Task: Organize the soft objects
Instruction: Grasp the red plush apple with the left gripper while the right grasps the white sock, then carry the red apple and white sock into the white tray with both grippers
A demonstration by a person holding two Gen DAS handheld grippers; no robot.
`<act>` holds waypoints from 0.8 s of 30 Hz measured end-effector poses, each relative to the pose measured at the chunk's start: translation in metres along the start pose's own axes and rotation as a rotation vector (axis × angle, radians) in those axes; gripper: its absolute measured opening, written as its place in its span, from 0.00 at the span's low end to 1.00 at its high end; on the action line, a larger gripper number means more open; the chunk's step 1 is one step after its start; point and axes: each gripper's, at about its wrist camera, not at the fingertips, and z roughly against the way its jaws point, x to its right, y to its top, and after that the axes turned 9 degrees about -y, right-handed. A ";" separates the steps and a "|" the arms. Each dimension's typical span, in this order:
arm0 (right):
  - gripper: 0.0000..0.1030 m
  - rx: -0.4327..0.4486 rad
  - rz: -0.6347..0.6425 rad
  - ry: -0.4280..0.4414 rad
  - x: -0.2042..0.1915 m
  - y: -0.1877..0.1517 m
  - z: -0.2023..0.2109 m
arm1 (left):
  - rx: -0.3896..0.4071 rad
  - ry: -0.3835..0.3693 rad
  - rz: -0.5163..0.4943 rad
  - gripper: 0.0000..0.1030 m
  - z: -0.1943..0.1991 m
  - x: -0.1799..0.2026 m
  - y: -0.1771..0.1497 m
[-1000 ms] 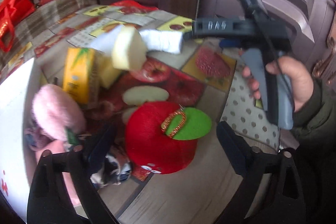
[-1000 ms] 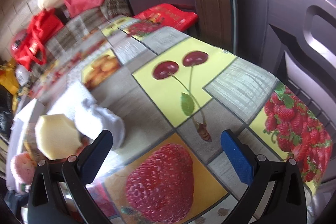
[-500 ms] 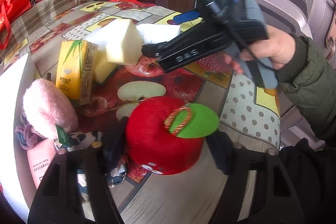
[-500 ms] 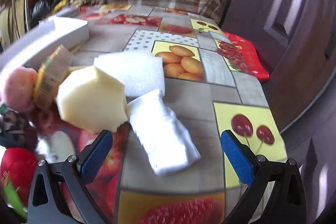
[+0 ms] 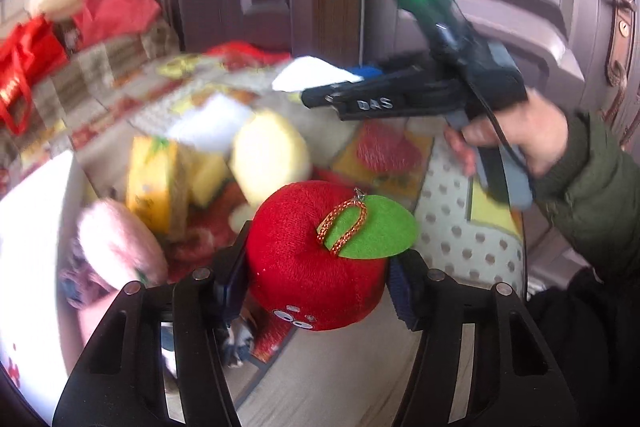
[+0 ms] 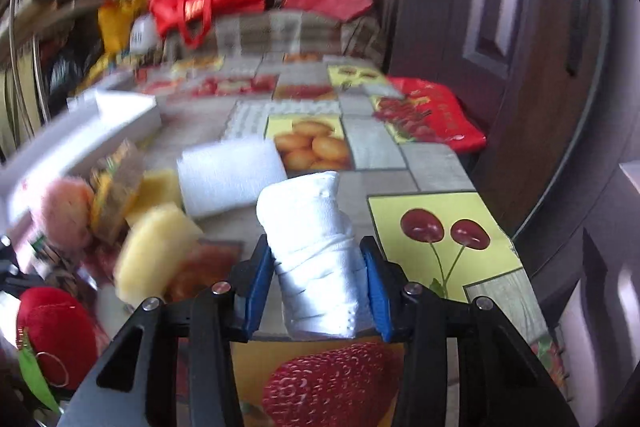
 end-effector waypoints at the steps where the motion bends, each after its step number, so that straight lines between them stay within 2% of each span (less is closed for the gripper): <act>1: 0.42 0.039 -0.044 0.013 0.003 0.000 0.008 | 0.046 0.014 -0.001 0.57 0.007 0.000 0.000; 5: 0.43 0.246 -0.218 0.083 0.003 -0.003 0.041 | 0.209 0.102 0.023 0.57 0.033 -0.007 0.000; 9: 0.43 0.364 -0.248 0.074 -0.012 -0.003 0.058 | 0.301 0.187 0.083 0.57 0.052 -0.023 -0.004; 14: 0.43 0.372 -0.220 0.074 -0.029 -0.003 0.058 | 0.333 0.248 0.129 0.57 0.062 -0.042 -0.008; 20: 0.44 0.385 -0.154 0.059 -0.050 -0.004 0.059 | 0.335 0.316 0.094 0.57 0.070 -0.039 -0.018; 24: 0.44 0.383 -0.148 0.070 -0.058 -0.003 0.059 | 0.334 0.334 0.118 0.57 0.075 -0.046 -0.024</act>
